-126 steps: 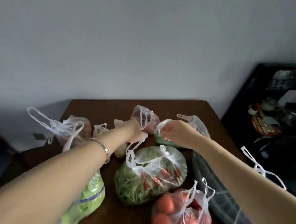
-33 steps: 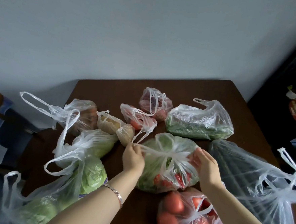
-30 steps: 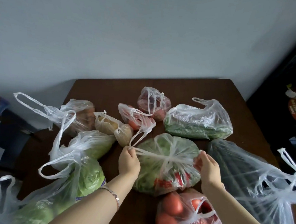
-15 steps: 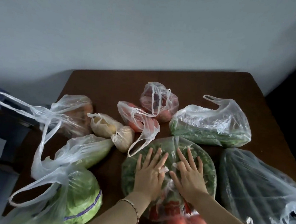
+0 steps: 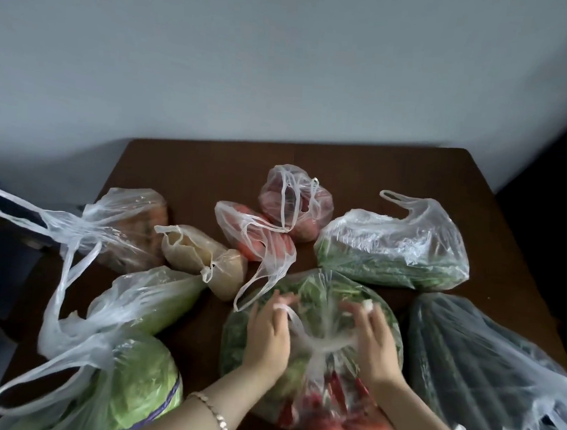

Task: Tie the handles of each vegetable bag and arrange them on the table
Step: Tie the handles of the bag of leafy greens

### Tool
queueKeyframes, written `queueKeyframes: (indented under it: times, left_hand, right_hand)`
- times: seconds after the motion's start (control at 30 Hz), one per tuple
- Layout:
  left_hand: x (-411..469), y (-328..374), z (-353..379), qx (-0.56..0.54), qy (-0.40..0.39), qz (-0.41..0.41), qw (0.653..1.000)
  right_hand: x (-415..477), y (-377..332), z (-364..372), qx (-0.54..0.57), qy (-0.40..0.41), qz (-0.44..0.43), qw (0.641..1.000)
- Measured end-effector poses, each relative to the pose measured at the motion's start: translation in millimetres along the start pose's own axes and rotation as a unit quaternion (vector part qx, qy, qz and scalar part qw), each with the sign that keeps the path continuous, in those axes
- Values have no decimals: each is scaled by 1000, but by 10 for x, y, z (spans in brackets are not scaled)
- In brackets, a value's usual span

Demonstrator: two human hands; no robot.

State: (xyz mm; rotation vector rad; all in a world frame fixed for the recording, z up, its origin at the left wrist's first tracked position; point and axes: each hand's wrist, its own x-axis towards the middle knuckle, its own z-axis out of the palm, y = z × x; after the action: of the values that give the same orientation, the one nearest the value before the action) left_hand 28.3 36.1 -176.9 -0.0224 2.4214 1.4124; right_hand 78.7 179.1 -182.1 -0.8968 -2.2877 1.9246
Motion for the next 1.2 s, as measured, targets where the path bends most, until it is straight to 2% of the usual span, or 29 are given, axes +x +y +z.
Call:
queueKeyframes:
  times: [0.07,0.13,0.2,0.23,0.3,0.37,0.43,0.5,0.57,0.67,0.73,0.8,0.9,0.93,0.97,1.07,1.13,1.2]
  left_hand:
    - [39,245,-80,-199,55,-85,975]
    - [90,368,-112,-396,32,-146,906]
    - [110,384,-122,-514,-3,-188,837]
    - [113,363,-140,-524,-13,-205,826]
    - [148,226,-189,-502,-5,-245,829]
    - [181,90,-268,-467,6,-292,834]
    - [197,54,-297,-405,-10,-294,866]
    - [149,172,-276,-279,-64,-225,931]
    - [72,362,-261,-169,-123,-132,969]
    - [-22,518,-235,-125,-276,-29,953]
    - [-90,518,-194,-68,-335,-25,940]
    - [-128,501,-138,-58,-326,-57,942]
    - [-138,418,-123,-137,-265,-114,948]
    - [-134,382,-130,-154,-235,-136,950]
    - [-136,376,-130,-160,-225,-149,950]
    - [-148,412,-69,-175,-225,-159,945]
    - [-138,521,-39,-173,-199,-162,951]
    - [-141,530,-9,-186,-185,-149,953]
  right_hand:
    - [-2,-160,-59,167,38,36,985]
    - [-24,-315,-74,296,38,54,953]
    - [-39,-390,-81,302,25,47,952]
    - [-43,-375,-101,264,29,39,963]
    - [-52,-240,-178,187,38,29,981]
    - [-79,-105,-233,155,52,48,985]
    - [-101,-54,-242,148,64,66,985]
    - [-129,-148,-223,118,58,50,990]
    - [-145,-368,-231,55,23,6,998]
    - [-168,-722,-210,-38,-22,-84,996]
    - [-174,-843,-128,-89,-44,-111,989]
    - [-147,-830,-67,-59,-66,-81,993]
    - [-112,-646,-115,116,-59,-7,992]
    - [-116,-551,-135,137,-61,6,989]
    - [-131,-442,-145,109,-75,11,991]
    - [-209,-168,-68,-89,-117,-38,988]
    - [-241,-130,-16,-111,-102,-89,984]
    - [-258,-151,35,-93,-65,-99,989]
